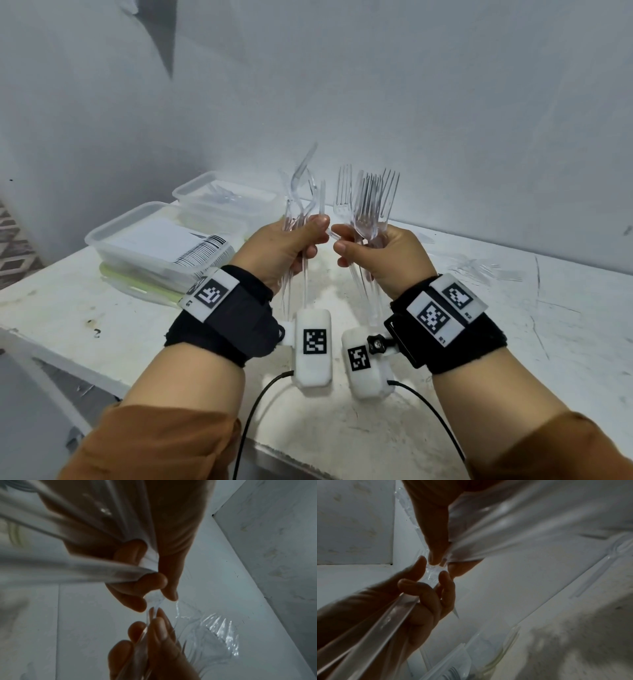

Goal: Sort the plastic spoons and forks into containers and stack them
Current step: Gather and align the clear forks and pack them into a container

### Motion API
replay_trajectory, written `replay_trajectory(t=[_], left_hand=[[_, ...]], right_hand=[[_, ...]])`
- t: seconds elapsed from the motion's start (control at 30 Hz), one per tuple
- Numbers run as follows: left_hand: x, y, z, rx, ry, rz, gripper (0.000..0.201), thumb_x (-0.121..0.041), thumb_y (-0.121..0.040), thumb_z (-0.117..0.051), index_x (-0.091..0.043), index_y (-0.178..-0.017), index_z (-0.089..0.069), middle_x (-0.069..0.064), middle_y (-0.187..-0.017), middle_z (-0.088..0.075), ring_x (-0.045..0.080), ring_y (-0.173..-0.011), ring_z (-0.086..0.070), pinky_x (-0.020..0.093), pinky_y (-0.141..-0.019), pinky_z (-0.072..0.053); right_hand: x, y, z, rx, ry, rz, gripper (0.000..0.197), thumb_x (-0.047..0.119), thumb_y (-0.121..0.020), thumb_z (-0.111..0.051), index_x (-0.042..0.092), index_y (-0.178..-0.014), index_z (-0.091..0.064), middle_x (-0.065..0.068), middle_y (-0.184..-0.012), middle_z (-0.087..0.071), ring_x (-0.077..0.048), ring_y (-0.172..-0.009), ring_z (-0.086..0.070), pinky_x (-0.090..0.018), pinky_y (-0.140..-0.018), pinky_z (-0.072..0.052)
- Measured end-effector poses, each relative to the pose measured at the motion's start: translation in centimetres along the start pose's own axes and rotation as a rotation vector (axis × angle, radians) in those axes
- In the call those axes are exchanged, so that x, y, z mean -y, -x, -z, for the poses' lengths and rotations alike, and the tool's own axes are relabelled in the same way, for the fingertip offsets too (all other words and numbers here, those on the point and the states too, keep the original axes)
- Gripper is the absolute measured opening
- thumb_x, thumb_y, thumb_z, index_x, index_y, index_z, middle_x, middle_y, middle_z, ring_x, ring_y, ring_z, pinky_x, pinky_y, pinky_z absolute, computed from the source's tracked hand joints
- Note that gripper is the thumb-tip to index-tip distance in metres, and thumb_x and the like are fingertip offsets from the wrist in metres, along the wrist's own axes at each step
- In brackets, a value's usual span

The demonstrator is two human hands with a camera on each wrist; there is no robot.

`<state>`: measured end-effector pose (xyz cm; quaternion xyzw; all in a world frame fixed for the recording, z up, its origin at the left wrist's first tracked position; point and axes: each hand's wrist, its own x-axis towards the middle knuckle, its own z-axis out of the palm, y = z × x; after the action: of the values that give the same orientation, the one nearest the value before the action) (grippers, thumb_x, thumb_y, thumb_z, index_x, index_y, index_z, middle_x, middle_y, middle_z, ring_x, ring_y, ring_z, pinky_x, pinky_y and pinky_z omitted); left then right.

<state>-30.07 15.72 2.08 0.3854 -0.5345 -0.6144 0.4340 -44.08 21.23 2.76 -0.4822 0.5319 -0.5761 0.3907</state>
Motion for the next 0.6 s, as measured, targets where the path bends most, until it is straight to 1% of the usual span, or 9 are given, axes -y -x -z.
replay_trajectory(t=[0.07, 0.17, 0.23, 0.3, 0.37, 0.43, 0.5, 0.57, 0.6], left_hand=[[-0.05, -0.09, 0.23, 0.022, -0.005, 0.023, 0.036, -0.035, -0.082, -0.065, -0.009, -0.107, -0.065, -0.003, -0.078, -0.063, 0.000, -0.048, -0.047, 0.012, -0.042, -0.036], [-0.08, -0.12, 0.35, 0.028, -0.005, 0.038, 0.034, -0.033, -0.083, -0.065, -0.008, -0.105, -0.066, 0.000, -0.081, -0.064, 0.000, -0.048, -0.046, 0.012, -0.042, -0.035], [-0.13, -0.15, 0.28, 0.017, -0.001, 0.027, 0.029, -0.032, -0.084, -0.065, -0.009, -0.102, -0.067, 0.002, -0.082, -0.063, 0.001, -0.049, -0.045, 0.013, -0.042, -0.034], [-0.26, -0.16, 0.17, -0.018, -0.002, 0.018, 0.028, -0.032, -0.086, -0.064, -0.008, -0.101, -0.067, 0.003, -0.081, -0.062, 0.002, -0.049, -0.044, 0.012, -0.043, -0.034], [-0.41, -0.21, 0.15, -0.050, -0.002, 0.017, 0.029, -0.032, -0.086, -0.063, -0.007, -0.101, -0.067, 0.001, -0.076, -0.060, 0.003, -0.049, -0.043, 0.012, -0.042, -0.034], [-0.47, -0.28, 0.20, -0.064, -0.009, 0.014, 0.031, -0.033, -0.087, -0.063, -0.006, -0.100, -0.067, 0.000, -0.073, -0.059, 0.005, -0.052, -0.040, 0.012, -0.043, -0.033], [-0.47, -0.38, 0.23, -0.064, -0.012, 0.011, 0.030, -0.034, -0.086, -0.063, -0.007, -0.098, -0.067, 0.000, -0.075, -0.060, 0.006, -0.053, -0.040, 0.013, -0.043, -0.033], [-0.40, -0.47, 0.14, -0.054, 0.008, 0.019, 0.029, -0.034, -0.086, -0.063, -0.008, -0.097, -0.067, 0.000, -0.076, -0.060, 0.005, -0.053, -0.041, 0.012, -0.042, -0.034], [-0.37, -0.49, 0.07, -0.047, 0.020, 0.022, 0.029, -0.034, -0.086, -0.062, -0.008, -0.097, -0.067, 0.000, -0.076, -0.060, 0.004, -0.053, -0.042, 0.012, -0.042, -0.034]], right_hand=[[-0.06, -0.05, 0.04, 0.003, 0.008, -0.004, 0.025, -0.006, -0.079, -0.067, -0.006, -0.104, -0.064, 0.010, -0.064, -0.065, 0.001, -0.047, -0.058, -0.006, -0.042, -0.037], [-0.15, -0.12, 0.05, 0.008, 0.019, -0.015, 0.020, -0.004, -0.079, -0.068, 0.001, -0.098, -0.067, 0.011, -0.059, -0.066, -0.001, -0.048, -0.060, -0.007, -0.042, -0.037], [-0.09, -0.16, 0.04, 0.001, 0.032, -0.015, 0.018, 0.000, -0.079, -0.069, 0.003, -0.097, -0.067, 0.009, -0.067, -0.067, 0.000, -0.050, -0.061, -0.006, -0.042, -0.037], [0.11, -0.28, 0.09, -0.029, 0.055, 0.001, 0.021, 0.004, -0.082, -0.068, 0.002, -0.102, -0.066, 0.010, -0.077, -0.066, 0.006, -0.053, -0.060, -0.004, -0.044, -0.036], [0.32, -0.37, 0.34, -0.057, 0.093, 0.029, 0.023, 0.007, -0.085, -0.065, 0.004, -0.108, -0.066, 0.012, -0.080, -0.064, 0.013, -0.053, -0.056, -0.001, -0.046, -0.036], [0.47, -0.41, 0.64, -0.068, 0.118, 0.039, 0.022, 0.009, -0.088, -0.062, 0.006, -0.109, -0.066, 0.008, -0.075, -0.063, 0.009, -0.048, -0.054, -0.003, -0.045, -0.037], [0.47, -0.45, 0.81, -0.067, 0.153, 0.040, 0.020, 0.013, -0.089, -0.061, 0.011, -0.108, -0.067, 0.004, -0.061, -0.058, 0.000, -0.043, -0.049, -0.007, -0.045, -0.037], [0.30, -0.63, 0.85, -0.062, 0.203, 0.031, 0.016, 0.020, -0.089, -0.062, 0.022, -0.104, -0.068, 0.011, -0.052, -0.052, -0.003, -0.043, -0.043, -0.013, -0.048, -0.037], [0.24, -0.73, 0.83, -0.059, 0.218, 0.019, 0.014, 0.023, -0.089, -0.061, 0.027, -0.101, -0.068, 0.013, -0.051, -0.050, -0.004, -0.045, -0.041, -0.017, -0.050, -0.038]])
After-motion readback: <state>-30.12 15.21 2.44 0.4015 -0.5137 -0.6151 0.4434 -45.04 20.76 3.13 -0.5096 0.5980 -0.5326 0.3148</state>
